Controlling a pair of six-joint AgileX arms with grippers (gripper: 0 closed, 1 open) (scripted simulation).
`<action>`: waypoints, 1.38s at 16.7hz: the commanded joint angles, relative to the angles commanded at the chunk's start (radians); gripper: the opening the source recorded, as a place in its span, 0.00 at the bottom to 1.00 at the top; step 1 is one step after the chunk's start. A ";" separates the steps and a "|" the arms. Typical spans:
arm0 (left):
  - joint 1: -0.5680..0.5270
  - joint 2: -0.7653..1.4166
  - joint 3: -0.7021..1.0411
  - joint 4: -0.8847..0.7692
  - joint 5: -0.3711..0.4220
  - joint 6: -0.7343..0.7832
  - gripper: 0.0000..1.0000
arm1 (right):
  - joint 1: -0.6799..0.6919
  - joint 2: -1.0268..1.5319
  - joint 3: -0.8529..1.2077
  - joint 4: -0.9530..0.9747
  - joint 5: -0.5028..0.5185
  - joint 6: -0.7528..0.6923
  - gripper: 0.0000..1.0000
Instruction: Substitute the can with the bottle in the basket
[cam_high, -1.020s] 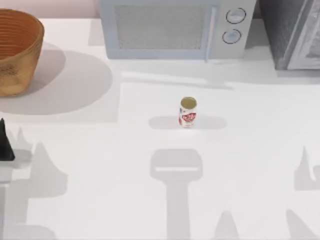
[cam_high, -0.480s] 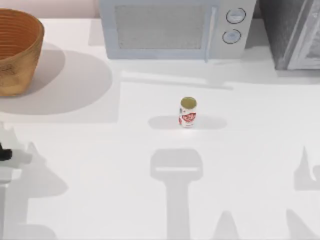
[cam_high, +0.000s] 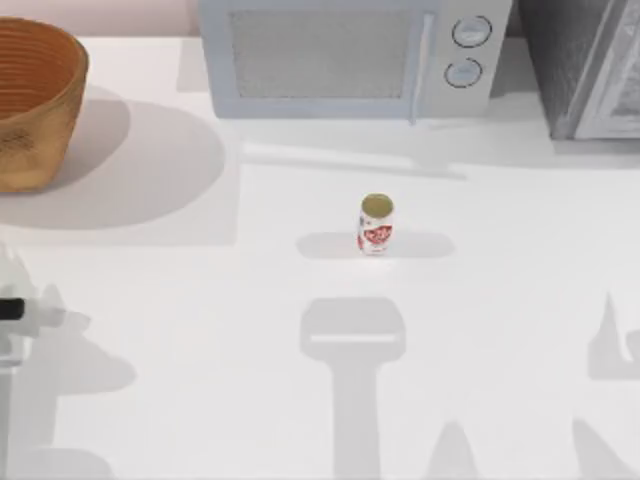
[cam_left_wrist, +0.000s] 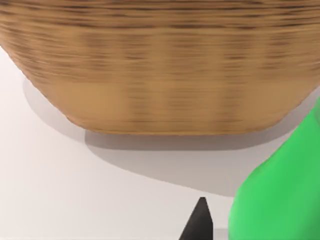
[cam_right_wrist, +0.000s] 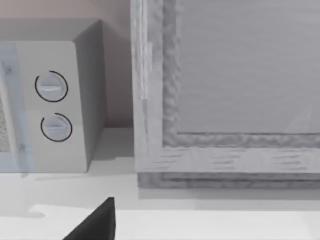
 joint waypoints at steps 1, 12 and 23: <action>0.000 0.000 0.000 0.000 0.000 0.000 0.00 | 0.000 0.000 0.000 0.000 0.000 0.000 1.00; 0.100 -0.095 0.094 -0.107 -0.077 0.010 0.00 | 0.000 0.000 0.000 0.000 0.000 0.000 1.00; 0.142 -0.453 0.732 -1.051 -0.211 0.021 0.00 | 0.000 0.000 0.000 0.000 0.000 0.000 1.00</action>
